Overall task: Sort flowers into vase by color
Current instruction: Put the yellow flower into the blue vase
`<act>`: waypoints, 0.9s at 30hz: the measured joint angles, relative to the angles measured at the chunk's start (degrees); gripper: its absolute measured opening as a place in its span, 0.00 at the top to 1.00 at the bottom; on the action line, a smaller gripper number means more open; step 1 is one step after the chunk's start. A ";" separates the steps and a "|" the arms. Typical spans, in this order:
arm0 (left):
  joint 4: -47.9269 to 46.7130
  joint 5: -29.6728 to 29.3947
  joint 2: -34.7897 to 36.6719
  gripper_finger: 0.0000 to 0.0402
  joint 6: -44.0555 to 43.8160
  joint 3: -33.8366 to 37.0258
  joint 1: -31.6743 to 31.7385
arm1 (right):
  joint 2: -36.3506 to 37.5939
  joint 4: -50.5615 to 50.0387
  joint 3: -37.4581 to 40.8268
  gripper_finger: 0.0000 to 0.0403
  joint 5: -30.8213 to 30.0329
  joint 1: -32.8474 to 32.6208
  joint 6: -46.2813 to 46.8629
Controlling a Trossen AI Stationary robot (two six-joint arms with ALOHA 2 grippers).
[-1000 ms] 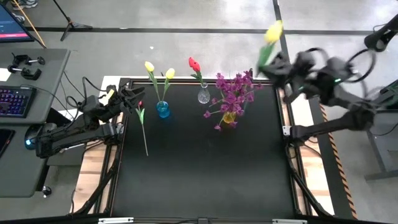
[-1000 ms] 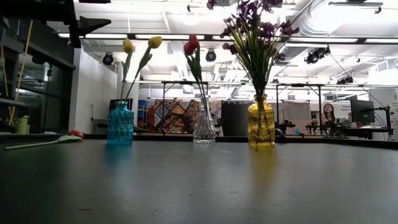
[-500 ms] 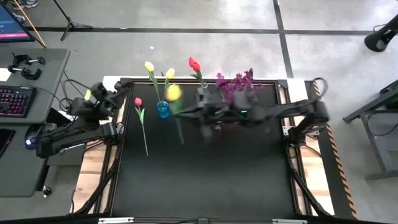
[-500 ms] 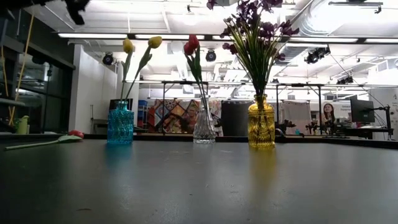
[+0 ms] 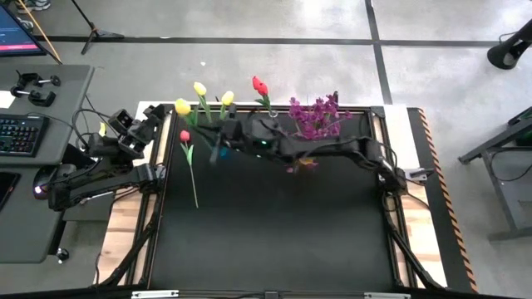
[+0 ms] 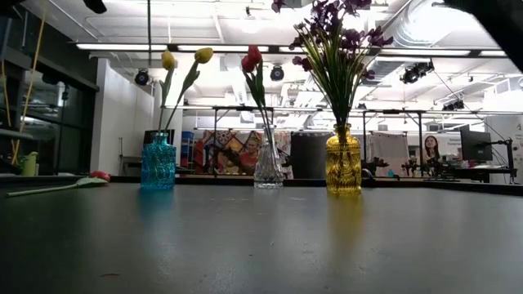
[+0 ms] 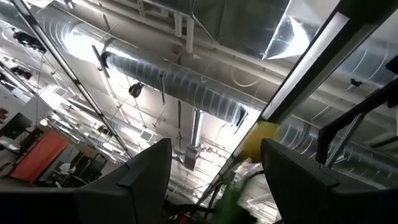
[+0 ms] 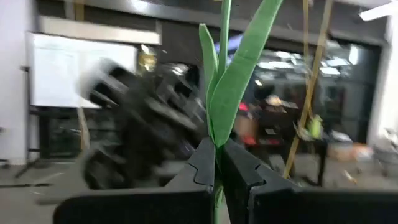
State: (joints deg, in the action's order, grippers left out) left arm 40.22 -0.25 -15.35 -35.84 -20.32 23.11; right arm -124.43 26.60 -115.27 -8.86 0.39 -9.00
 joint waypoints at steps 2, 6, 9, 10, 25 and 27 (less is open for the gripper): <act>0.00 0.72 0.00 0.42 -0.08 0.00 -0.02 | -2.90 -0.07 -1.69 1.00 -1.32 1.41 1.07; -0.01 1.29 0.00 0.42 -1.10 0.00 -0.02 | -7.88 -0.46 -3.99 1.00 -2.49 4.14 3.59; -0.02 1.29 0.00 0.42 -1.63 0.00 -0.02 | -9.83 0.46 -4.40 1.00 -3.23 5.77 5.77; -0.01 1.29 0.00 0.42 -1.63 0.00 -0.02 | -10.33 0.76 -4.45 1.00 -3.28 6.22 6.31; -0.08 1.07 0.00 0.42 -2.64 0.00 -0.02 | -11.47 4.71 -4.47 1.00 -2.01 10.61 9.62; -0.08 1.05 0.00 0.42 -2.64 0.00 -0.02 | -12.00 5.18 -4.47 1.00 -1.66 10.68 10.28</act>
State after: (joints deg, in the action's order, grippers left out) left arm 40.14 0.80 -15.35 -38.48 -20.32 23.09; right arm -136.43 31.78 -119.74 -10.52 11.07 1.28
